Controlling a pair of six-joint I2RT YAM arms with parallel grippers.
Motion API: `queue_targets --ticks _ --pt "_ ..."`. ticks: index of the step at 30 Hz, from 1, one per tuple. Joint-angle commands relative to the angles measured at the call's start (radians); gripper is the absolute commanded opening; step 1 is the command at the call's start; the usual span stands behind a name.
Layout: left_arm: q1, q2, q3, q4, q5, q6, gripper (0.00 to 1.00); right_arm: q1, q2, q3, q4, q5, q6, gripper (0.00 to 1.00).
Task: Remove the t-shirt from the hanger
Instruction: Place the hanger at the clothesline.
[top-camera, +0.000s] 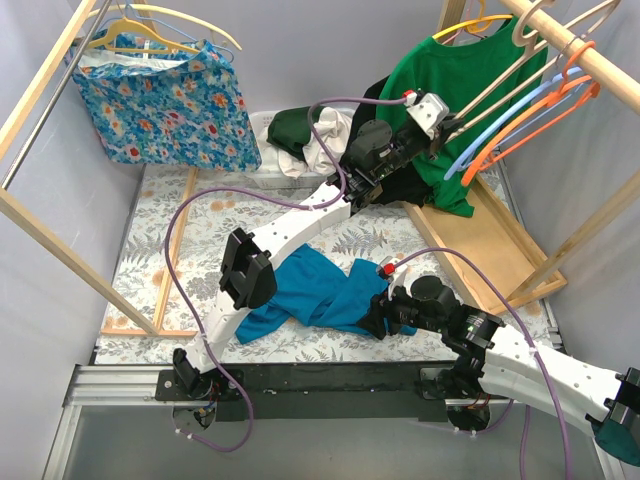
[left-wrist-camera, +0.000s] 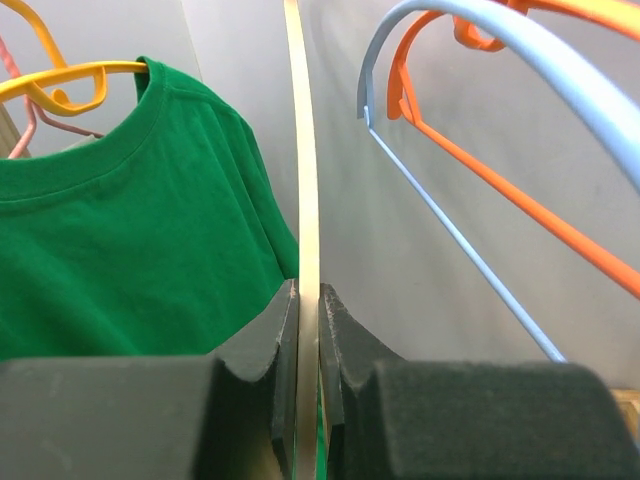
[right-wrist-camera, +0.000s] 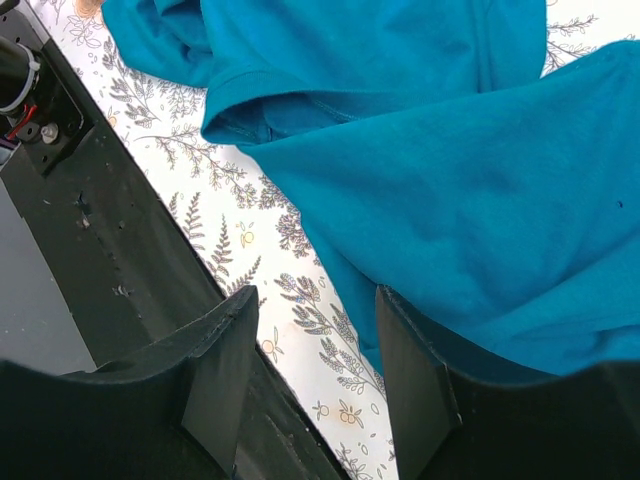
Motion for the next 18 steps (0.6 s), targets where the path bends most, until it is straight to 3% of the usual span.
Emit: queue_targets --ticks 1,18 --pt "-0.003 0.015 0.048 -0.03 0.029 0.002 0.0 0.007 -0.016 -0.006 0.034 0.008 0.01 0.58" --pt "-0.003 0.036 0.083 -0.037 0.018 0.025 0.0 0.007 -0.007 -0.006 0.039 0.008 0.007 0.57"
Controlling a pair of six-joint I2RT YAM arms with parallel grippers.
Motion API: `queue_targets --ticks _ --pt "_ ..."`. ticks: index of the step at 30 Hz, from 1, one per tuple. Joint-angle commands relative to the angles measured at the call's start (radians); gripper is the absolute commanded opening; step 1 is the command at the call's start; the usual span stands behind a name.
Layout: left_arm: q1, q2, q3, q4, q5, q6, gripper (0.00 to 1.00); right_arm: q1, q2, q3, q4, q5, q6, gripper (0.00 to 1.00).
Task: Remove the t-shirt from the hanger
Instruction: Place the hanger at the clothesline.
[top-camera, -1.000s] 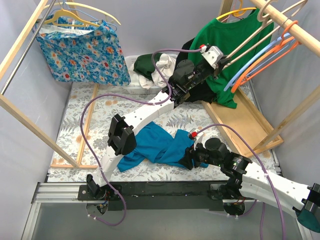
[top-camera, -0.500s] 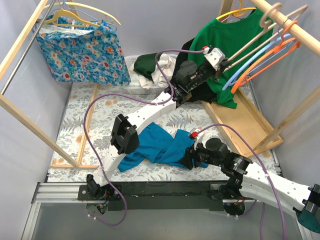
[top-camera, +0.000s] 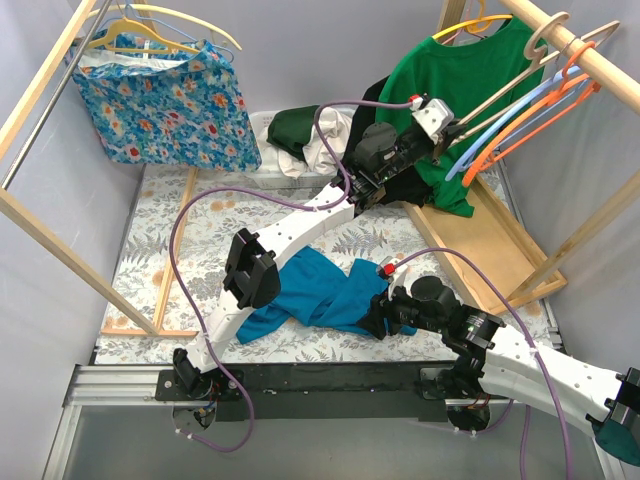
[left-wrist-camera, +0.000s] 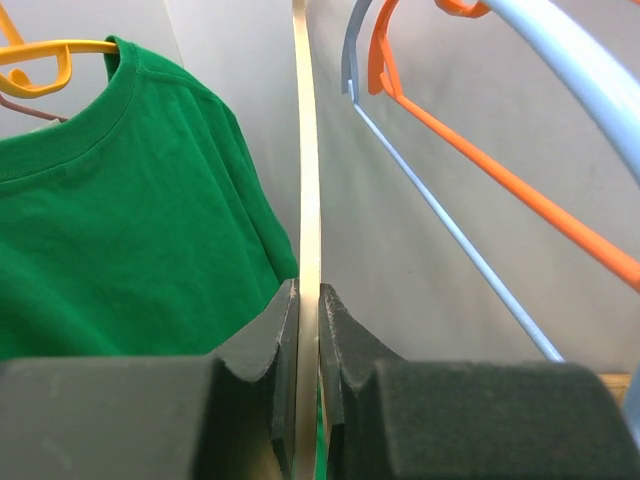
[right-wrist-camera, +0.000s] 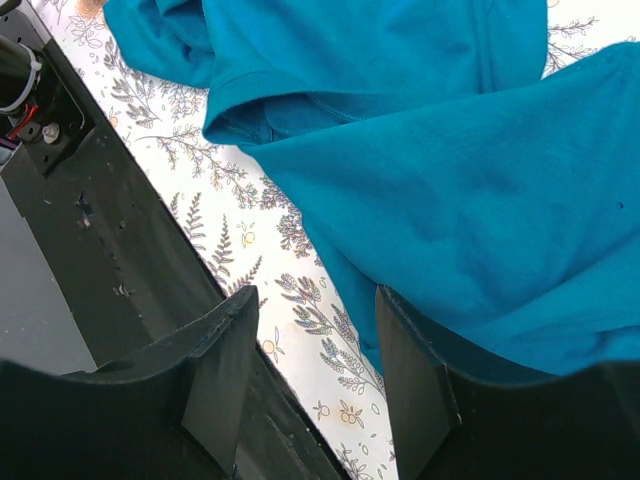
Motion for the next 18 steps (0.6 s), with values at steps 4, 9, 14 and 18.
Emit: queue_targets --ticks 4,9,14,18 --pt "0.003 0.02 0.092 -0.032 0.021 0.01 0.0 0.005 0.0 -0.005 0.04 0.005 0.009 0.57" --pt "0.002 0.036 0.09 -0.029 0.02 0.003 0.0 0.005 -0.009 -0.009 0.035 0.005 0.015 0.57" --pt "0.002 0.0 0.039 -0.009 -0.009 0.012 0.67 0.005 -0.007 -0.009 0.029 -0.002 0.012 0.58" --pt "0.002 -0.064 -0.003 0.002 -0.046 0.038 0.87 0.005 0.011 -0.003 0.026 0.003 0.012 0.61"
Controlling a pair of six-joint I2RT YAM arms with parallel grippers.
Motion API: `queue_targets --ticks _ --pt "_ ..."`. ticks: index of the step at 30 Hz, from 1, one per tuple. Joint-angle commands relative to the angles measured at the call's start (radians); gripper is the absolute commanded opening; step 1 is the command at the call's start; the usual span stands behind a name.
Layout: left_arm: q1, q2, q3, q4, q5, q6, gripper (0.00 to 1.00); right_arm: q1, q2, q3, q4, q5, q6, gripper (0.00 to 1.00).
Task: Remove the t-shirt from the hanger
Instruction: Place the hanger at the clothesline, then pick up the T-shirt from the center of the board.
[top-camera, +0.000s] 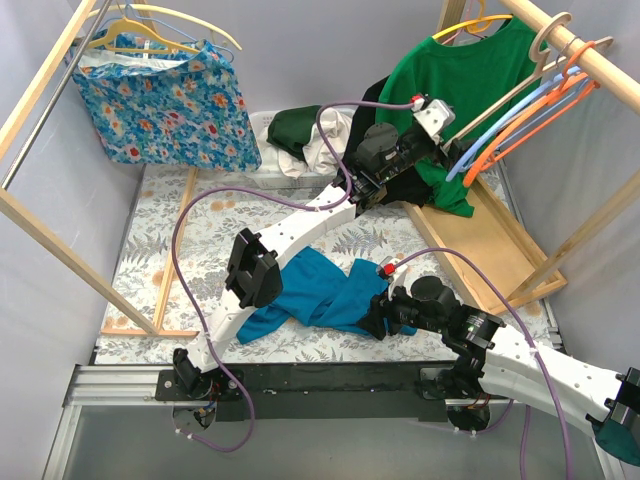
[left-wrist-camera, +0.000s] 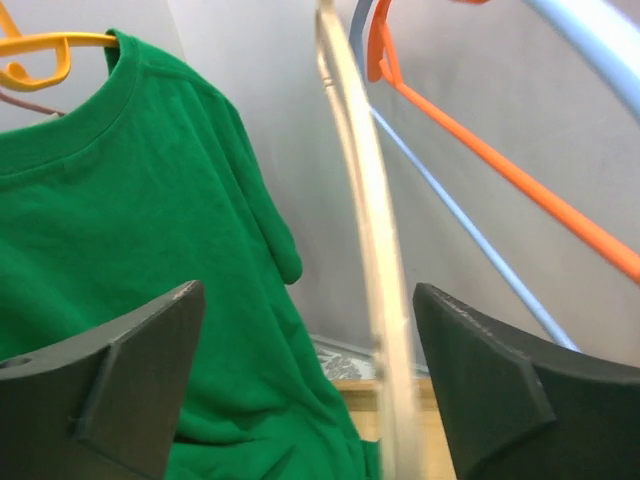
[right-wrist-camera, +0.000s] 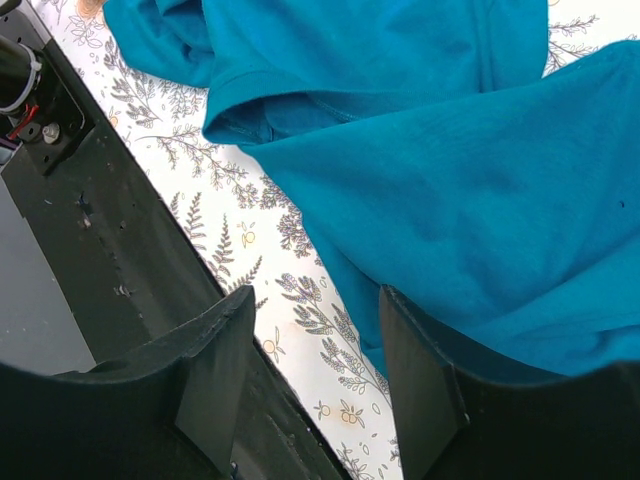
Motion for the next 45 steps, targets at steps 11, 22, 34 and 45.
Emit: queue_targets --ticks 11,22,34,45 --pt "0.001 -0.492 -0.406 -0.029 -0.224 0.058 0.98 0.008 0.116 0.051 -0.01 0.148 -0.014 0.78" --pt "0.003 -1.087 -1.055 -0.107 -0.541 -0.089 0.98 0.015 0.384 0.205 0.063 0.216 -0.057 0.91" --pt "0.004 -1.437 -1.349 -0.359 -0.717 -0.338 0.98 0.017 0.837 0.39 0.398 -0.129 -0.028 0.94" --pt "0.004 -1.63 -1.375 -0.558 -0.704 -0.405 0.98 0.037 1.236 0.787 0.165 0.174 -0.161 0.96"
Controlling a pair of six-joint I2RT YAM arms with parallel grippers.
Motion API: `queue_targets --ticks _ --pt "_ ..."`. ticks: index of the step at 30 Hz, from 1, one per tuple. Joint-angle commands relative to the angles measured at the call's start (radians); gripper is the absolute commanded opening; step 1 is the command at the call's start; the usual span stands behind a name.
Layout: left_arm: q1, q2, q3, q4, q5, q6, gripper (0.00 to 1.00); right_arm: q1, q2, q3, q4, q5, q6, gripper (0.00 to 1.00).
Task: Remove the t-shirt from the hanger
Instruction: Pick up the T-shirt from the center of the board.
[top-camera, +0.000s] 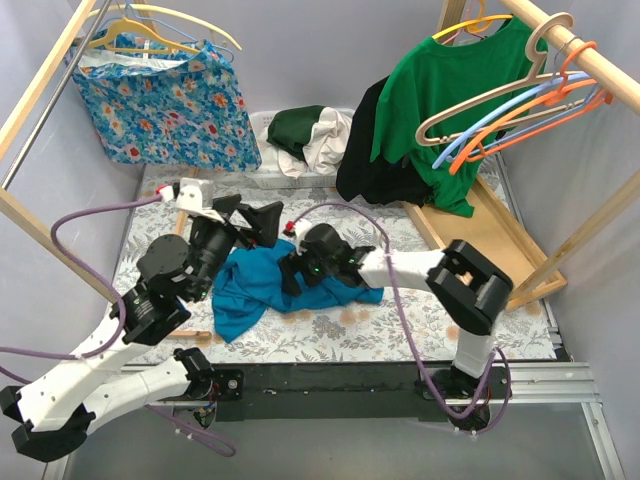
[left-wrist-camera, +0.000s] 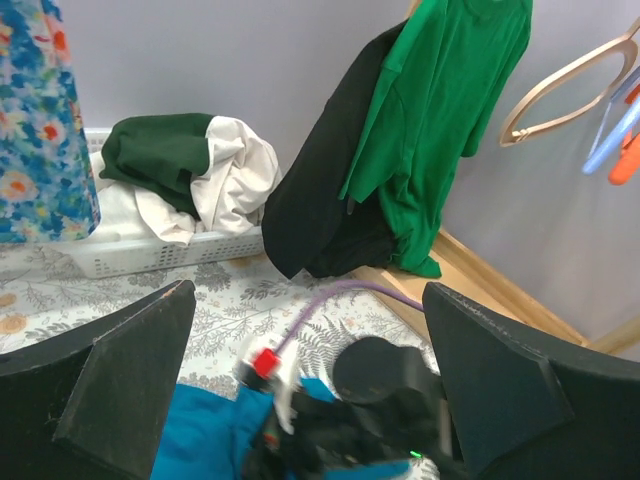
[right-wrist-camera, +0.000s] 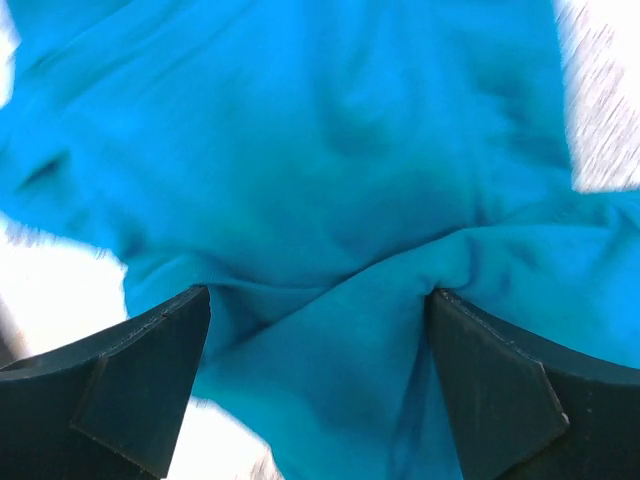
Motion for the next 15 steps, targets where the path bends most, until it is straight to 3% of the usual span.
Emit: queue_targets --ticks 1,7,8,10,11,12,13,15 --pt "0.002 -0.048 0.002 -0.123 -0.018 -0.029 0.98 0.021 0.168 0.211 -0.141 0.263 -0.111 0.96" --pt "0.002 -0.099 0.002 -0.177 -0.022 -0.023 0.98 0.021 0.358 0.336 -0.224 0.367 -0.164 0.93" --pt "0.002 -0.102 0.0 -0.182 -0.021 -0.023 0.98 0.019 0.384 0.356 -0.23 0.378 -0.165 0.88" --pt "0.002 -0.107 -0.001 -0.186 -0.018 -0.018 0.98 0.013 0.409 0.372 -0.253 0.417 -0.154 0.64" --pt "0.0 -0.107 0.0 -0.191 -0.013 -0.016 0.98 0.01 0.415 0.384 -0.262 0.428 -0.145 0.28" --pt "0.002 -0.107 -0.001 -0.194 -0.013 -0.015 0.98 0.001 0.417 0.388 -0.276 0.437 -0.141 0.14" --pt "0.0 -0.105 -0.003 -0.197 -0.013 -0.015 0.98 -0.008 0.415 0.393 -0.282 0.444 -0.138 0.02" --pt "0.002 -0.102 -0.001 -0.206 -0.013 -0.018 0.98 -0.042 0.406 0.414 -0.302 0.436 -0.127 0.01"
